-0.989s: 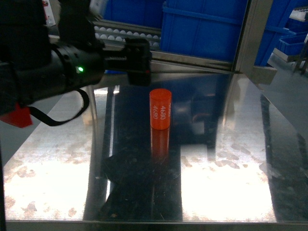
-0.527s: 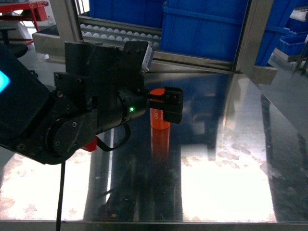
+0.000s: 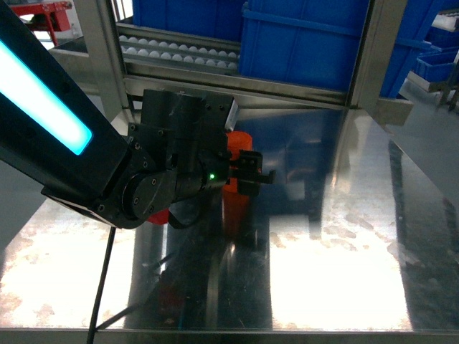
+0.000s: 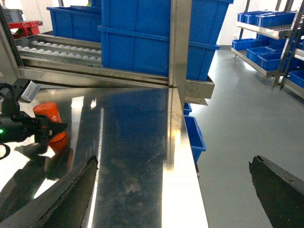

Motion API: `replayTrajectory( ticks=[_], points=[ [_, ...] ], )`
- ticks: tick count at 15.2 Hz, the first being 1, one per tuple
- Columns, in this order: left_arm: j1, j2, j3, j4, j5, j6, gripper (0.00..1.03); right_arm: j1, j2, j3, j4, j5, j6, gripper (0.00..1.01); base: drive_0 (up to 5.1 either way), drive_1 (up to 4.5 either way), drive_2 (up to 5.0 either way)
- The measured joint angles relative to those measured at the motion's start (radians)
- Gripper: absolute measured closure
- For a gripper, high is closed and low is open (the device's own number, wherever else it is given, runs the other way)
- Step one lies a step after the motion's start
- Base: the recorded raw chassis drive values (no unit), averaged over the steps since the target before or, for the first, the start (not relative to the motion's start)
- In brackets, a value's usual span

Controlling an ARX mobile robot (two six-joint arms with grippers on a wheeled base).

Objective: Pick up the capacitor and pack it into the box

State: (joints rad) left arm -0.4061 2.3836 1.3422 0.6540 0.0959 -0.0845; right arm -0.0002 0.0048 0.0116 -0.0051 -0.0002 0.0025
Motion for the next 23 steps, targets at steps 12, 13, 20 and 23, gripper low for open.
replayTrajectory(
  ticks=[12, 13, 20, 23],
  points=[
    [0.199, -1.014, -0.814, 0.193, -0.205, 0.021, 0.58, 0.0, 0.0, 0.0, 0.0, 0.0, 0.0, 0.03, 0.0, 0.0, 0.0],
    [0.205, -1.098, -0.851, 0.179, -0.223, 0.021, 0.58, 0.0, 0.0, 0.0, 0.0, 0.0, 0.0, 0.03, 0.0, 0.0, 0.0],
    [0.286, -1.322, -1.08, 0.131, -0.22, 0.066, 0.58, 0.0, 0.0, 0.0, 0.0, 0.0, 0.0, 0.03, 0.0, 0.0, 0.0],
    [0.303, -1.387, -1.136, 0.121, -0.196, 0.067, 0.58, 0.0, 0.0, 0.0, 0.0, 0.0, 0.0, 0.03, 0.0, 0.0, 0.0]
  ],
)
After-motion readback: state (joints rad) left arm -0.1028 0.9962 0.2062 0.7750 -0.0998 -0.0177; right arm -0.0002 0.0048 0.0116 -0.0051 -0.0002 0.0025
